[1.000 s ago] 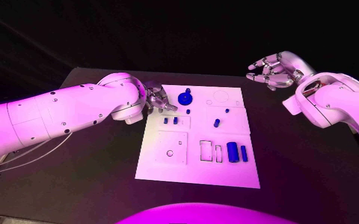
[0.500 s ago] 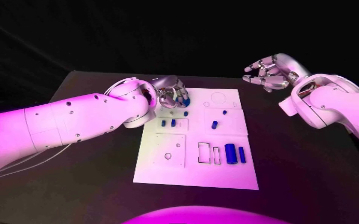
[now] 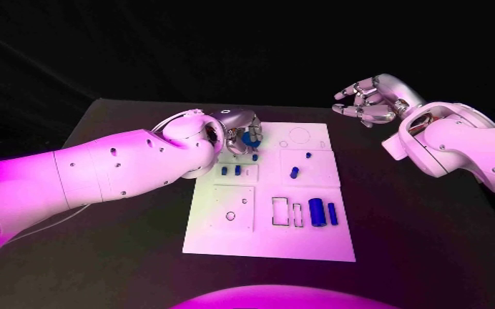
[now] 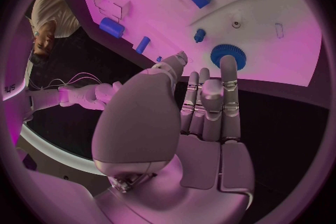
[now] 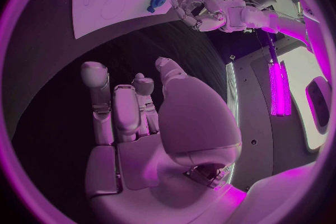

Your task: Assemble the parts on the task board

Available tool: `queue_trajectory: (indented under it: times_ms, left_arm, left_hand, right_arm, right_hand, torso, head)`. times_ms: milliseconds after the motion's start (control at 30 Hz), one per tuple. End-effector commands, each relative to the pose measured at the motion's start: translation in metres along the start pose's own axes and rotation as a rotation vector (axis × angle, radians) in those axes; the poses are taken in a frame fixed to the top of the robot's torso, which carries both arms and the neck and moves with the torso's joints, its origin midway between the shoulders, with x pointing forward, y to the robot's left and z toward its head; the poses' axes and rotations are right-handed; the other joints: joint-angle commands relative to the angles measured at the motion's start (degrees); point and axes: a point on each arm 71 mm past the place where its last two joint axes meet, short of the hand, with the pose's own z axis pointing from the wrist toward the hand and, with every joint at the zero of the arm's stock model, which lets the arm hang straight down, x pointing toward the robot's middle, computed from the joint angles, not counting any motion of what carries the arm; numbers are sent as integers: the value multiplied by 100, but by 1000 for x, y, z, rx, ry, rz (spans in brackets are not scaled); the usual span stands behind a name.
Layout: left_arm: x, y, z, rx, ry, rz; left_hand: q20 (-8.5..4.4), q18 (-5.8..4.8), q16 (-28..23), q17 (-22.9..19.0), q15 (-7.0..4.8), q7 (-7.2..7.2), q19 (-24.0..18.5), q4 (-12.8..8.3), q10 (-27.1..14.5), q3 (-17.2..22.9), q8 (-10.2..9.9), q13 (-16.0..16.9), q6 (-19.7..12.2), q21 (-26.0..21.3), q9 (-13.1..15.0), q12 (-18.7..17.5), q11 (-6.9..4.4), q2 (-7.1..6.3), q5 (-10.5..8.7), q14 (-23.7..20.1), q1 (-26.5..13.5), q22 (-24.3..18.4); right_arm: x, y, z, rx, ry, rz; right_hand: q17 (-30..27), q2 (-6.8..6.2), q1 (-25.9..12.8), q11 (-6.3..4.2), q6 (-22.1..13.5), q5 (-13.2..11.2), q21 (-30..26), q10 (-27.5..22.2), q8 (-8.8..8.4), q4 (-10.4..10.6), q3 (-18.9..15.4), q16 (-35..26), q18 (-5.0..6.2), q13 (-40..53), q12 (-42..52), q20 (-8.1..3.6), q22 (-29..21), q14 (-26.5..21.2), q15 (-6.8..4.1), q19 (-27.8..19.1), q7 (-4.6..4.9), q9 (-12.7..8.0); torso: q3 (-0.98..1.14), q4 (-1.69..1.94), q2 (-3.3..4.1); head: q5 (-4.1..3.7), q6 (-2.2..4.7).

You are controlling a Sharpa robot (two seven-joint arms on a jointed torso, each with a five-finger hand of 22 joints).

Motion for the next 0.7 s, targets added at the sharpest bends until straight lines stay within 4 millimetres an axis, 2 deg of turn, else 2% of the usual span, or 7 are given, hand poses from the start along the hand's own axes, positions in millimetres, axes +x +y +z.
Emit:
queue_trajectory:
  times_ms: [33, 233, 700]
  left_arm:
    - [6, -1, 3, 15, 61, 81]
    - [9, 0, 8, 4, 84, 97]
    - [15, 0, 11, 0, 122, 106]
  left_hand:
    - [44, 73, 34, -23, 11, -8, 6, 6, -15, -78, -37, -35, 61, 22, -30, -25, -1, -16, -5, -19, -25, 9]
    - [44, 78, 135, 10, 0, -24, 9, -7, 100, -142, -74, -97, 174, 46, -84, -35, -11, 62, 3, 16, 32, 22]
    - [31, 80, 299, 67, -21, -50, 23, -13, 324, -160, -166, -220, 375, 109, -176, -102, -40, 144, 9, 81, 113, 59]
  right_arm:
    - [1, 2, 0, -16, 2, -6]
    - [1, 2, 0, -18, 2, -5]
    - [1, 3, -1, -19, 3, -4]
  right_hand:
    - [-7, 30, 42, -21, 21, 38, -37, -31, 32, 27, 21, -38, 112, -7, -5, -6, -5, 42, -14, 12, -4, -6]
    - [-7, 30, 42, -21, 21, 38, -37, -31, 32, 27, 21, -38, 112, -7, -5, -6, -5, 42, -14, 12, -4, -6]
    - [-7, 30, 42, -21, 21, 38, -37, -31, 32, 27, 21, -38, 112, -7, -5, -6, -5, 42, -14, 12, -4, -6]
  torso:
    - [2, -1, 0]
    - [2, -6, -3]
    - [1, 3, -7]
  head:
    - [-7, -13]
    - [-14, -24]
    - [-32, -48]
